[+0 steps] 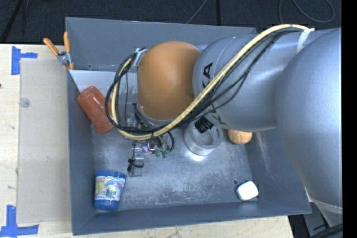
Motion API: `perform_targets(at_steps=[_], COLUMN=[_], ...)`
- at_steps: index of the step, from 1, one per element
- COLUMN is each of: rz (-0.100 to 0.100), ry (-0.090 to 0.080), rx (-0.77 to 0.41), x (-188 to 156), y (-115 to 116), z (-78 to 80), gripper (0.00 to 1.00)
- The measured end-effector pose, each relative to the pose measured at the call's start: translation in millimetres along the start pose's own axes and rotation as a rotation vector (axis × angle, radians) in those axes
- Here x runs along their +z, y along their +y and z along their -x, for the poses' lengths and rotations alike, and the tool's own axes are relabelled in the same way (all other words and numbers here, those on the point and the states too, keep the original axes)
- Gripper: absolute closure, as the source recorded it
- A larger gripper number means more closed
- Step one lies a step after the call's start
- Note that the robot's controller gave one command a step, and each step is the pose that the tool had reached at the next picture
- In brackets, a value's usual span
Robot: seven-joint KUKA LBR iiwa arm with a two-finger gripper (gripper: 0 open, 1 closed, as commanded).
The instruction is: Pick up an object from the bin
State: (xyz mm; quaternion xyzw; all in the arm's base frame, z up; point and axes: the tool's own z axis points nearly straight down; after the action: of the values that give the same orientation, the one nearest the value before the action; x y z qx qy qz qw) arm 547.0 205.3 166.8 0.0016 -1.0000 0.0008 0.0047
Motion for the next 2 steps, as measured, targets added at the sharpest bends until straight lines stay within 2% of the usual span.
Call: perform_targets(at_steps=[1, 2], rz=[0.001, 0.001], ry=[-0.007, -0.011], rx=[0.005, -0.219], x=[-4.6, 22.4], y=[-1.1, 11.6], z=[2.0, -1.2], gripper=[0.00, 0.00])
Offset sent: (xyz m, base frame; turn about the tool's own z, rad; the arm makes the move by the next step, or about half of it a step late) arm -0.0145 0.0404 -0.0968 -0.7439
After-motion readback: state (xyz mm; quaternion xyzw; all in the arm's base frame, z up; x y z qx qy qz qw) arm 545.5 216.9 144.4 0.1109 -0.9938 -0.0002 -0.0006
